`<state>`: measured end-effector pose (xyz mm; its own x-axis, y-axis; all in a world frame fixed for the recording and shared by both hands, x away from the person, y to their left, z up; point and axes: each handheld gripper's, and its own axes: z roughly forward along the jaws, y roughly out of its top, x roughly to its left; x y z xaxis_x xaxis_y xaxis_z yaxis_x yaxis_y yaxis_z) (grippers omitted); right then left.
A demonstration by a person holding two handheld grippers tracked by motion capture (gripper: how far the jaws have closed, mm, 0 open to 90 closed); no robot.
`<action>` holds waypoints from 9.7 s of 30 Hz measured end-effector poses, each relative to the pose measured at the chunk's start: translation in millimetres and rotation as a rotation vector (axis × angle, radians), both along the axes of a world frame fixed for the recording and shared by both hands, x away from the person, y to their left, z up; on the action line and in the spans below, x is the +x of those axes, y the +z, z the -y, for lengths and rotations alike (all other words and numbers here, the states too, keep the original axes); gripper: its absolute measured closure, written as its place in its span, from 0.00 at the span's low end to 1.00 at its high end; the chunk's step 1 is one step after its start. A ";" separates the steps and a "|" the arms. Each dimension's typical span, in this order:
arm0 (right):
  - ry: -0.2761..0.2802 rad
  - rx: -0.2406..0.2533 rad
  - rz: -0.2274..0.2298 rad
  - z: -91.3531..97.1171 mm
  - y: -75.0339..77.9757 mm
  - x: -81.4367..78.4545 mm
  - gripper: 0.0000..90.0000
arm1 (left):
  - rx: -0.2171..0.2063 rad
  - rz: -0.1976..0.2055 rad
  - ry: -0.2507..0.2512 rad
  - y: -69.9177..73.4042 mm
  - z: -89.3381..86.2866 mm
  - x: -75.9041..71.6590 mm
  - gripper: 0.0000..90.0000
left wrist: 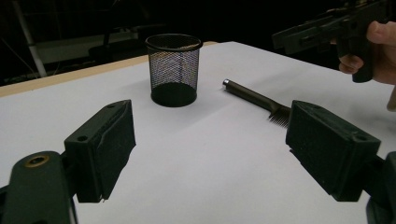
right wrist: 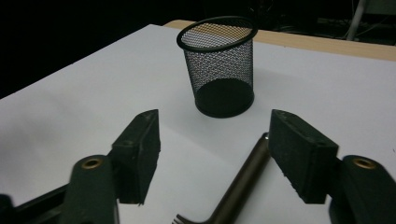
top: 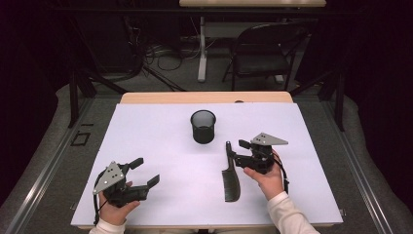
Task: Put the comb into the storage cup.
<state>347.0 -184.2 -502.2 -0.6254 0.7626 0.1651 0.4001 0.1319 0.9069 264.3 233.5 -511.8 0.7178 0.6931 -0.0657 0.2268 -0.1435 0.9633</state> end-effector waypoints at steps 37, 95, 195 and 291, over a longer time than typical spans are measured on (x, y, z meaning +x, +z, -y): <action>0.001 -0.153 -0.035 -41.1 -13.2 59.8 0.55 | -0.003 -0.006 -0.013 -0.7 0.1 1.0 0.17; -0.133 -0.347 -0.279 -26.6 -44.5 68.9 1.00 | 0.006 -0.013 -0.003 -1.4 -0.4 1.5 0.18; -0.098 -0.306 -0.357 14.4 -49.1 -1.0 1.00 | 0.009 -0.017 0.009 -2.1 1.4 1.5 0.18; 0.137 -0.494 -0.337 -17.9 18.6 13.4 0.29 | 0.001 -0.034 -0.002 -2.6 3.5 0.0 0.18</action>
<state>360.4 -166.3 -483.6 -0.6979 0.7159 0.0182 0.6039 0.5747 0.5523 264.3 230.0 -514.3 0.7164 0.6920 -0.0890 0.2590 -0.1453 0.9549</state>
